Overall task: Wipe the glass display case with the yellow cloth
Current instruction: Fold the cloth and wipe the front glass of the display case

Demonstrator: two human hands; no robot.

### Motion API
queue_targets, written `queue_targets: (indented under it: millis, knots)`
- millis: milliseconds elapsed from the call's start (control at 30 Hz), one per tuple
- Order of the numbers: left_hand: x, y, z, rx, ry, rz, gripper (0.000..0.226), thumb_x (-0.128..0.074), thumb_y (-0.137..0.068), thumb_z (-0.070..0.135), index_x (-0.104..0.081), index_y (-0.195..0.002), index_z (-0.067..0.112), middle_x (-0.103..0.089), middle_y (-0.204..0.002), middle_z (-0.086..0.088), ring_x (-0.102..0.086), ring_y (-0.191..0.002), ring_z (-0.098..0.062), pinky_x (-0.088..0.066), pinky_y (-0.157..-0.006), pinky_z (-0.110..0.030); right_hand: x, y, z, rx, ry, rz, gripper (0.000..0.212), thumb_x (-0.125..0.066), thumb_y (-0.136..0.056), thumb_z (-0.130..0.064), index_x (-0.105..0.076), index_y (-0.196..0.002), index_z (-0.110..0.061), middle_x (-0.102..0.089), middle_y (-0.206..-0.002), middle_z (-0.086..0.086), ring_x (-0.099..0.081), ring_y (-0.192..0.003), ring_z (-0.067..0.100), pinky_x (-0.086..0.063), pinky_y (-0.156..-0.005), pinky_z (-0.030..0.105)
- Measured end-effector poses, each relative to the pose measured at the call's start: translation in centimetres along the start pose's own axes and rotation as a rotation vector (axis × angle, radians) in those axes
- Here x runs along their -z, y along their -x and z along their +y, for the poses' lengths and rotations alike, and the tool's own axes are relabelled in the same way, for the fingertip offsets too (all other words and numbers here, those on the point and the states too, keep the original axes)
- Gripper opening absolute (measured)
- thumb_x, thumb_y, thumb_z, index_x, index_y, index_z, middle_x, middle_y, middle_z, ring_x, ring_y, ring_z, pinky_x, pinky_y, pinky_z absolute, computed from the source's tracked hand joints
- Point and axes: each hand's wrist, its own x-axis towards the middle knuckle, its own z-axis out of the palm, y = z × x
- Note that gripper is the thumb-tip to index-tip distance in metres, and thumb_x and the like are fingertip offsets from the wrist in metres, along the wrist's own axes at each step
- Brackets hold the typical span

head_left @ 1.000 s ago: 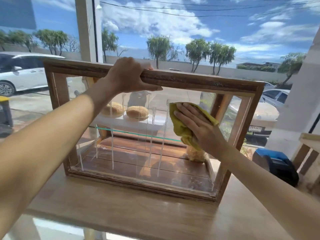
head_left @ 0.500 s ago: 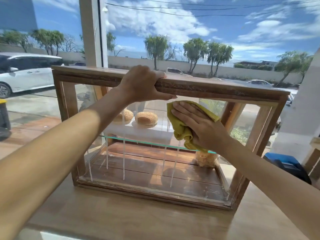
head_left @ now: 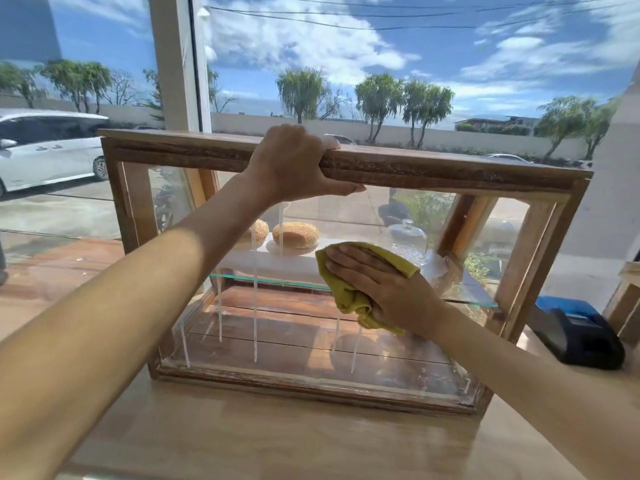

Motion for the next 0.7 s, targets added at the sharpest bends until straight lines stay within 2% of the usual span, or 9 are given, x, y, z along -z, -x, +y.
queue_targets:
  millis: [67,200,333,500,633,700]
  knots:
    - [0.0,0.0,0.0,0.001,0.003,-0.008,0.083,-0.03,-0.066,0.086,-0.072,-0.089,0.019,-0.062,-0.052,-0.003,-0.058,-0.051,-0.021,-0.038,-0.055,-0.023,-1.0,1.1,-0.8,0.014,-0.008,-0.045,0.048,-0.035,-0.099,-0.013,-0.029,-0.146,-0.014,-0.032,-0.152,0.001,-0.027,-0.142,0.016,-0.037,-0.11,0.037]
    - [-0.1,0.0,0.0,0.009,0.008,-0.004,0.084,-0.029,-0.065,0.087,-0.072,-0.088,0.019,-0.062,-0.053,-0.004,-0.057,-0.053,-0.022,-0.041,-0.056,-0.025,-2.7,3.5,-2.4,0.032,0.027,-0.083,0.045,-0.022,-0.101,-0.016,-0.031,-0.146,-0.014,-0.031,-0.152,0.0,-0.027,-0.142,0.014,-0.033,-0.112,0.034]
    - [-0.1,0.0,0.1,0.022,0.03,-0.02,0.087,-0.028,-0.064,0.089,-0.072,-0.088,0.018,-0.064,-0.056,-0.003,-0.061,-0.055,-0.022,-0.049,-0.059,-0.029,-4.9,6.3,-4.3,0.044,0.021,-0.137,0.05,-0.03,-0.098,-0.011,-0.026,-0.148,-0.013,-0.029,-0.153,0.001,-0.026,-0.142,0.014,-0.038,-0.108,0.036]
    - [-0.1,0.1,0.3,0.041,0.057,-0.003,0.088,-0.03,-0.061,0.09,-0.073,-0.088,0.017,-0.063,-0.056,-0.001,-0.06,-0.056,-0.021,-0.048,-0.06,-0.028,-6.8,9.0,-6.2,0.045,-0.013,-0.226,0.055,-0.042,-0.095,-0.012,-0.029,-0.148,-0.014,-0.026,-0.155,-0.001,-0.023,-0.143,0.013,-0.039,-0.107,0.033]
    - [0.1,0.2,0.4,0.053,0.052,0.001,0.085,-0.031,-0.061,0.087,-0.073,-0.088,0.018,-0.061,-0.055,0.0,-0.057,-0.056,-0.02,-0.04,-0.06,-0.024,-8.1,11.0,-7.7,0.1,0.052,-0.288,0.055,-0.044,-0.093,-0.013,-0.032,-0.147,-0.013,-0.028,-0.155,0.0,-0.023,-0.143,0.014,-0.032,-0.11,0.033]
    - [0.2,0.2,0.4,0.062,0.052,-0.007,0.087,-0.029,-0.06,0.088,-0.073,-0.089,0.019,-0.061,-0.056,0.001,-0.056,-0.056,-0.018,-0.036,-0.06,-0.023,-8.2,11.3,-7.9,0.121,0.074,-0.279,0.048,-0.039,-0.096,-0.013,-0.037,-0.144,-0.014,-0.033,-0.152,0.0,-0.028,-0.141,0.014,-0.027,-0.112,0.035]
